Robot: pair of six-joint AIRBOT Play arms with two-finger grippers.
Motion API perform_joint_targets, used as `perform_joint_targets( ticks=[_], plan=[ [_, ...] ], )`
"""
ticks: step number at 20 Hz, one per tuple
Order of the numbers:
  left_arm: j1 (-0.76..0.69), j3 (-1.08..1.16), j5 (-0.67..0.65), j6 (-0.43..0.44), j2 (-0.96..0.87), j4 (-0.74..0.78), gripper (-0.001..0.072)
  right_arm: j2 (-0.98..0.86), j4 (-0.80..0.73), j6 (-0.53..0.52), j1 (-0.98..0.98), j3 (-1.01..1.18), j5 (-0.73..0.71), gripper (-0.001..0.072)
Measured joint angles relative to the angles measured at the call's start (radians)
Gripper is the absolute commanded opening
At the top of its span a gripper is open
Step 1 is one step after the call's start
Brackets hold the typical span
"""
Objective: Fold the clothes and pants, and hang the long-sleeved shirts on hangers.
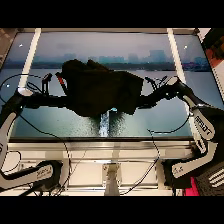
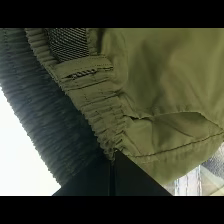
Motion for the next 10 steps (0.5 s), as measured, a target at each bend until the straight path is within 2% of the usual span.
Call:
perform_joint_targets(
  ticks=[3, 5, 6, 7, 8, 9, 10],
  plan=[
    [0.000, 0.000, 0.000, 0.000, 0.002, 0.000, 0.0009, -0.010, -0.001, 0.014, 0.033, -0.001, 0.008, 0.0396],
    [0.000, 0.000, 0.000, 0.000, 0.003, 0.000, 0.0009, -0.025, -0.001, 0.021, 0.064, -0.001, 0.010, 0.0314],
    [0.000, 0.000, 0.000, 0.000, 0.004, 0.000, 0.0008, -0.033, 0.001, 0.024, 0.081, -0.001, 0.011, 0.0250],
    [0.000, 0.000, 0.000, 0.000, 0.004, 0.000, 0.0009, -0.037, 0.006, 0.025, 0.095, -0.001, 0.010, 0.0130],
    [0.000, 0.000, 0.000, 0.000, 0.004, 0.000, 0.0009, -0.041, 0.019, 0.026, 0.106, -0.001, 0.006, 0.0115],
    [0.000, 0.000, 0.000, 0.000, 0.004, 0.000, 0.0009, -0.043, 0.031, 0.027, 0.116, -0.001, -0.002, 0.0011],
    [0.000, 0.000, 0.000, 0.000, 0.004, 0.000, 0.0009, -0.045, 0.047, 0.027, 0.123, -0.001, -0.012, 0.0009]
  ],
)
